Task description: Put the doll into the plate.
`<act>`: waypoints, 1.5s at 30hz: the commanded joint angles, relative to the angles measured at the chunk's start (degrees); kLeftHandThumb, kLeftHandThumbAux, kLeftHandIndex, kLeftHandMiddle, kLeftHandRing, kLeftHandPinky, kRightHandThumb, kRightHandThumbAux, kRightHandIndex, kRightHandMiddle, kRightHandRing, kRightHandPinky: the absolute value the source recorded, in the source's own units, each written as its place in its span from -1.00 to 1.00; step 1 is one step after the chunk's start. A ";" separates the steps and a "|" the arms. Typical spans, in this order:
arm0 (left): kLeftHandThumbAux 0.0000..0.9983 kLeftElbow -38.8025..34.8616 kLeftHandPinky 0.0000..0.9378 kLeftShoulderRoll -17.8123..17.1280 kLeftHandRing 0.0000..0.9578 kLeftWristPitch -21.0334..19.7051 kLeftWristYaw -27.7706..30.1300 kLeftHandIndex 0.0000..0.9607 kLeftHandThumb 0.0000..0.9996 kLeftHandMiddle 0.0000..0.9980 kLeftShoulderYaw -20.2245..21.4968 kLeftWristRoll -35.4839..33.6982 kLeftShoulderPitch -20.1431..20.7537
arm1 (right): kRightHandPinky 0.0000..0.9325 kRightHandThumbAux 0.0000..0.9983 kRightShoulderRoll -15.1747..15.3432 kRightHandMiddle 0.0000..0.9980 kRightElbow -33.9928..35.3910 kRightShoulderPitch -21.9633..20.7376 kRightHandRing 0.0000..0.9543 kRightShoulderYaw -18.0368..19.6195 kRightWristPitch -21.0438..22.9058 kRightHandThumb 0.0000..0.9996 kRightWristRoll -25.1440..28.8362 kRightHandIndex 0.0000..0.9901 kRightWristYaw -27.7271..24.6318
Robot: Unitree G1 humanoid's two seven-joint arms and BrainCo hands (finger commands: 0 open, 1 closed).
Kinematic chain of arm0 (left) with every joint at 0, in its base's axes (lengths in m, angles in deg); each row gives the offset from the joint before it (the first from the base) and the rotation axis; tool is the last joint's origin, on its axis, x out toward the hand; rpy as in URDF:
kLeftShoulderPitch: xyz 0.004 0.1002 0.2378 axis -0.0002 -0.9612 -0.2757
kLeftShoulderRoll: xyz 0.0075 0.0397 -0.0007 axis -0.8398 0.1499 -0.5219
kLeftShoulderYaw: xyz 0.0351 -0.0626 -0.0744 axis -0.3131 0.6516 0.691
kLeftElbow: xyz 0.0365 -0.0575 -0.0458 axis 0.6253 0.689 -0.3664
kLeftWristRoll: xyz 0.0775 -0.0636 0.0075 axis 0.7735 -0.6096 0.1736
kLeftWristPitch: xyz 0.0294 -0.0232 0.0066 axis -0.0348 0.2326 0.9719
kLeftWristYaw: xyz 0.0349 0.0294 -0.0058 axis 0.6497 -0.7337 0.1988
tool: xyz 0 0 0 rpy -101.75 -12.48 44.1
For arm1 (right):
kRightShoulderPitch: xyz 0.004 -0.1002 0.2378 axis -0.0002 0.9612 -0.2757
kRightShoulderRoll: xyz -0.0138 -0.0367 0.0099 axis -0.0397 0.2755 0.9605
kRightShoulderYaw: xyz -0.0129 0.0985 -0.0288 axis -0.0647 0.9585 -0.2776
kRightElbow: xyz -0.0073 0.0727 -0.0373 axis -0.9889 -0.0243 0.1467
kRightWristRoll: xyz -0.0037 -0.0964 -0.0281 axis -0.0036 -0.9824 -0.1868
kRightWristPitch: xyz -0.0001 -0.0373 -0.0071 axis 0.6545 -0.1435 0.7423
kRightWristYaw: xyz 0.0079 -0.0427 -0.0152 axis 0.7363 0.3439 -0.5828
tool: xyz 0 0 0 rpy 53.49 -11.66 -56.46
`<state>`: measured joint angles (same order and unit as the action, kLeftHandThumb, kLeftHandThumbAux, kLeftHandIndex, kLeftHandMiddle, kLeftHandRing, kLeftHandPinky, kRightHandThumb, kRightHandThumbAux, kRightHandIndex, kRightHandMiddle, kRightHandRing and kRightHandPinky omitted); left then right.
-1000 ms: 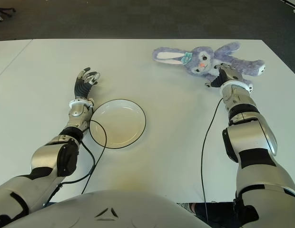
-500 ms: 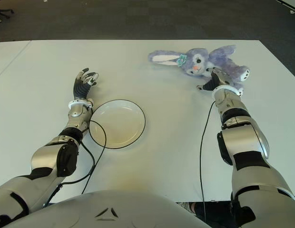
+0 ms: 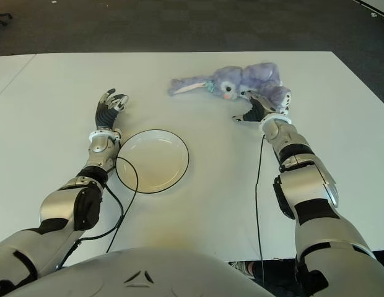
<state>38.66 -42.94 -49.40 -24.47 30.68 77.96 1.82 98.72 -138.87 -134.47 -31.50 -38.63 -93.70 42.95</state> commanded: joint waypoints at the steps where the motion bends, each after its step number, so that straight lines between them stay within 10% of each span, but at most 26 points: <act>1: 0.22 7.46 -0.39 3.54 -0.37 -5.83 0.34 -0.64 -1.00 -0.41 -0.24 0.05 -11.27 | -0.96 0.23 -5.84 -1.00 -0.16 8.04 -1.00 -3.08 -7.95 -0.76 0.59 -1.00 -11.49; 16: 0.22 7.44 -0.46 3.62 -0.37 -5.59 0.18 -0.66 -1.00 -0.41 -0.57 0.18 -11.65 | -1.00 0.19 -2.17 -1.00 10.14 13.34 -1.00 -3.51 -24.18 -0.87 12.41 -1.00 -29.53; 45: 0.21 7.33 -0.36 3.80 -0.38 -5.58 0.18 -0.68 -1.00 -0.46 -0.67 0.15 -11.49 | -1.00 -0.02 2.10 -1.00 27.91 23.26 -1.00 -1.25 -11.33 -0.86 23.00 -1.00 -35.57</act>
<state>38.58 -42.41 -49.05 -24.47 30.23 78.11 1.80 103.06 -112.04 -117.45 -29.69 -53.91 -69.26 14.08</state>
